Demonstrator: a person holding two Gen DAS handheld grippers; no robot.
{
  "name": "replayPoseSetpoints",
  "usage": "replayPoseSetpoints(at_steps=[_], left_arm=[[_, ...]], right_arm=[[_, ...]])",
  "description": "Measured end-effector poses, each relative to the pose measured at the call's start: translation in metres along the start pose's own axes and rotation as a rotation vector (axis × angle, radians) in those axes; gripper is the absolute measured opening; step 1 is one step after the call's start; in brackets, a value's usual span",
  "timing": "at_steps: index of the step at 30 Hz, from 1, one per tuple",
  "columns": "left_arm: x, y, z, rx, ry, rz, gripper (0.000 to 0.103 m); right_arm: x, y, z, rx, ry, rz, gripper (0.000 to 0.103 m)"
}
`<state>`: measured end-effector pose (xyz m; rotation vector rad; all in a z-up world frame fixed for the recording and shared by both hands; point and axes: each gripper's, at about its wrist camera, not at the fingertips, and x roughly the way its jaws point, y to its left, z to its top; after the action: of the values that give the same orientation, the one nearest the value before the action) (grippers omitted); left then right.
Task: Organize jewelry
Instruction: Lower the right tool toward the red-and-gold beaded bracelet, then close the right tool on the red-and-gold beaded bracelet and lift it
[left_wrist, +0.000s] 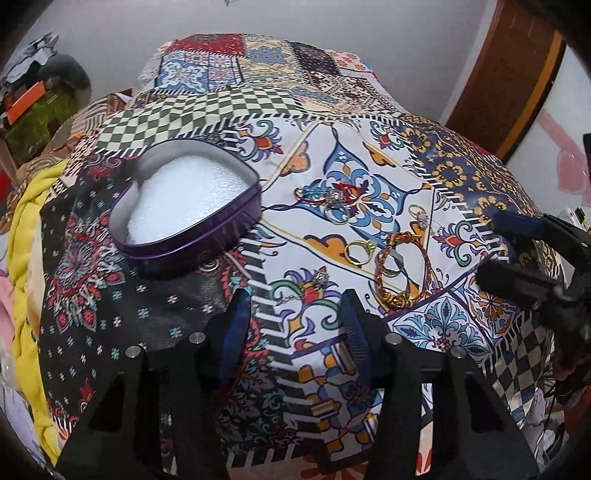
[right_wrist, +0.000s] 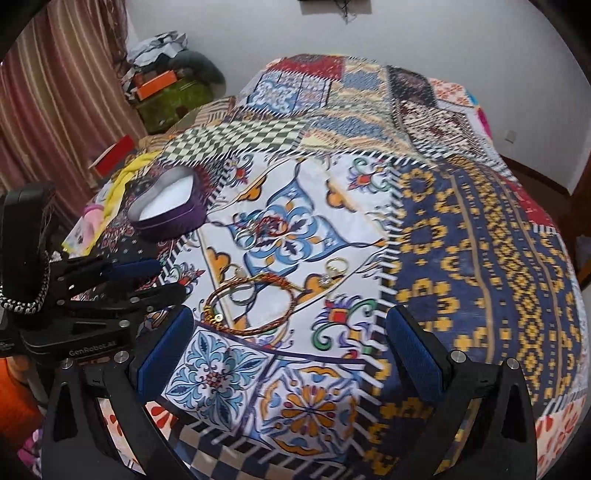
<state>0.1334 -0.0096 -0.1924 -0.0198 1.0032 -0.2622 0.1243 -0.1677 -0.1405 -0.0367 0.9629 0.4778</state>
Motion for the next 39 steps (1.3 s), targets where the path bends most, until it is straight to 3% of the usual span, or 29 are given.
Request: replayPoseSetpoints(at_steps=[11, 14, 18, 20, 25, 39], left_arm=[[0.012, -0.003, 0.009, 0.037, 0.001, -0.04, 0.027], [0.015, -0.005, 0.01, 0.049, -0.001, -0.044, 0.013], [0.016, -0.005, 0.011, 0.059, -0.004, -0.056, 0.011], [0.015, -0.005, 0.01, 0.058, -0.008, -0.058, 0.01], [0.008, -0.001, 0.007, 0.042, -0.027, -0.056, 0.006], [-0.029, 0.01, 0.0, -0.009, -0.097, -0.037, 0.006]], right_arm=[[0.02, 0.012, 0.0, -0.045, 0.062, 0.011, 0.103], [0.026, 0.014, 0.001, -0.055, 0.078, 0.007, 0.103], [0.029, 0.017, 0.0, -0.081, 0.093, 0.007, 0.103], [0.032, 0.02, 0.0, -0.092, 0.11, 0.016, 0.094], [0.041, 0.028, 0.0, -0.126, 0.14, 0.001, 0.091], [0.046, 0.03, 0.001, -0.117, 0.144, -0.016, 0.044]])
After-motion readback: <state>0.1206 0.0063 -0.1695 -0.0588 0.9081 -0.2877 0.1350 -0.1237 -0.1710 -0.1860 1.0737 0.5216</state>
